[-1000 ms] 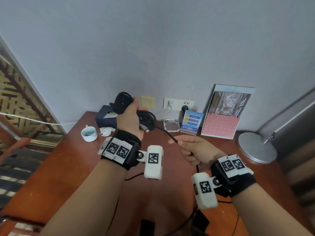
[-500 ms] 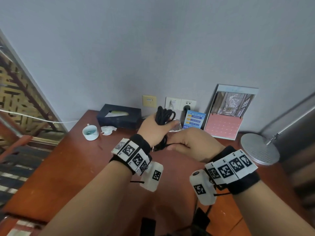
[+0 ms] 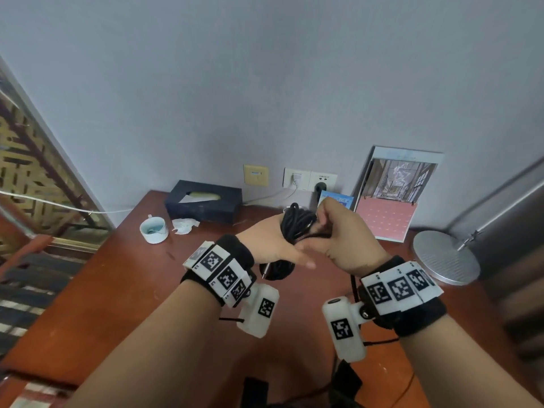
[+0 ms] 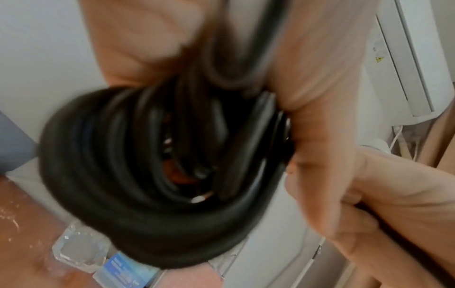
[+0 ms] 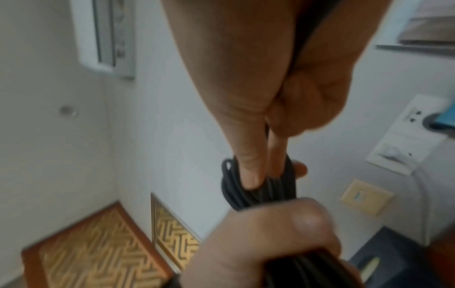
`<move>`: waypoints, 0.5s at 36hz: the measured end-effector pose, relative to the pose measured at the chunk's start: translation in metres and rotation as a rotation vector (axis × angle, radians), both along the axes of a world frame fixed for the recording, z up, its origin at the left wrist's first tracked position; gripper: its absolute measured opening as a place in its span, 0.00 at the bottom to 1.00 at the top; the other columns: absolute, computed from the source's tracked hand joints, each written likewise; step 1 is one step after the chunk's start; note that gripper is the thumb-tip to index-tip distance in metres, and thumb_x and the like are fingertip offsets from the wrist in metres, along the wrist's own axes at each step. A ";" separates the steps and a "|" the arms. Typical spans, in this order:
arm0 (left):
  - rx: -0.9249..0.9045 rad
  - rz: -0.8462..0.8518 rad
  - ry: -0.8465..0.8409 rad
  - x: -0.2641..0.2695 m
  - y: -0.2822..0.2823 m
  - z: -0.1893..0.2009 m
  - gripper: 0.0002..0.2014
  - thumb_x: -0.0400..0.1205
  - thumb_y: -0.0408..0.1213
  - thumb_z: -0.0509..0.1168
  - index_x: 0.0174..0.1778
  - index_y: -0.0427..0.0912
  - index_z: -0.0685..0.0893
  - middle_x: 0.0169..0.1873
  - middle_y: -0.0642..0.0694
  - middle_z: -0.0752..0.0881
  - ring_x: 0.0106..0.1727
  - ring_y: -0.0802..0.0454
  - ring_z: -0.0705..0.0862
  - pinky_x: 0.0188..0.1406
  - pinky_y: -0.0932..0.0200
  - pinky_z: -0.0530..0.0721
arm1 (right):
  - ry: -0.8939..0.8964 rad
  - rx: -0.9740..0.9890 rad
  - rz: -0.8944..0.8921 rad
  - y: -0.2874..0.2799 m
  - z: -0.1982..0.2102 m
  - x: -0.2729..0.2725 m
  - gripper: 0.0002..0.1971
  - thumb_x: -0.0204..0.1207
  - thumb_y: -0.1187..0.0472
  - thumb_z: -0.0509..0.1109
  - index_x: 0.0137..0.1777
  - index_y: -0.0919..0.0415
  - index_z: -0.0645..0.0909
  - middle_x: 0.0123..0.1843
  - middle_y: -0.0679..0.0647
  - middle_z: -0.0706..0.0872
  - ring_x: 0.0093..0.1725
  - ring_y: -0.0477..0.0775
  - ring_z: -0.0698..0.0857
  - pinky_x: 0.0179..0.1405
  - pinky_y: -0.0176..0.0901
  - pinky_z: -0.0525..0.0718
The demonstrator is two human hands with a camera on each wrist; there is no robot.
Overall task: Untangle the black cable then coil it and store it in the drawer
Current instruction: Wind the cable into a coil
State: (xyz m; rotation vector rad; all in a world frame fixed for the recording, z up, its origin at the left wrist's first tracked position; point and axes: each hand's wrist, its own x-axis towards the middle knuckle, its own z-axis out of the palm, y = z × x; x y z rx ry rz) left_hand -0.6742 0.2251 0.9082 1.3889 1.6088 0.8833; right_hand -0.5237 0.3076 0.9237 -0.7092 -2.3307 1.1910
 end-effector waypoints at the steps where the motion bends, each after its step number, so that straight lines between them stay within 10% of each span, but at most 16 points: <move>1: 0.006 0.024 0.044 -0.003 -0.001 -0.001 0.24 0.61 0.42 0.82 0.53 0.52 0.87 0.51 0.54 0.90 0.57 0.56 0.86 0.64 0.55 0.80 | 0.064 -0.100 0.047 0.001 -0.002 0.001 0.23 0.65 0.69 0.79 0.38 0.56 0.64 0.34 0.52 0.86 0.34 0.51 0.84 0.33 0.39 0.79; 4: 0.014 0.139 0.114 -0.008 -0.001 -0.001 0.24 0.63 0.38 0.81 0.54 0.52 0.83 0.48 0.56 0.88 0.52 0.59 0.85 0.54 0.62 0.80 | 0.115 -0.202 0.116 0.004 -0.004 0.002 0.17 0.72 0.74 0.72 0.41 0.58 0.66 0.42 0.52 0.88 0.36 0.42 0.83 0.32 0.29 0.75; 8: 0.105 0.343 0.123 -0.005 0.000 0.002 0.14 0.69 0.34 0.77 0.44 0.50 0.80 0.39 0.51 0.86 0.44 0.53 0.84 0.38 0.67 0.77 | 0.045 -0.037 0.002 0.009 -0.009 0.002 0.12 0.74 0.66 0.72 0.44 0.52 0.71 0.43 0.53 0.84 0.30 0.47 0.78 0.30 0.39 0.75; 14: 0.189 0.723 -0.101 -0.020 -0.006 0.003 0.09 0.72 0.40 0.76 0.45 0.50 0.84 0.44 0.46 0.89 0.48 0.48 0.88 0.57 0.51 0.83 | 0.147 -0.234 0.014 0.006 -0.015 0.013 0.06 0.82 0.67 0.64 0.48 0.56 0.72 0.35 0.54 0.86 0.25 0.57 0.83 0.30 0.44 0.81; 18: 0.155 0.759 -0.294 -0.023 -0.011 0.008 0.12 0.70 0.38 0.75 0.47 0.43 0.85 0.46 0.39 0.90 0.46 0.43 0.89 0.58 0.43 0.86 | 0.357 -0.291 -0.016 0.006 -0.020 0.018 0.07 0.82 0.70 0.61 0.49 0.57 0.74 0.27 0.50 0.81 0.14 0.48 0.68 0.15 0.35 0.70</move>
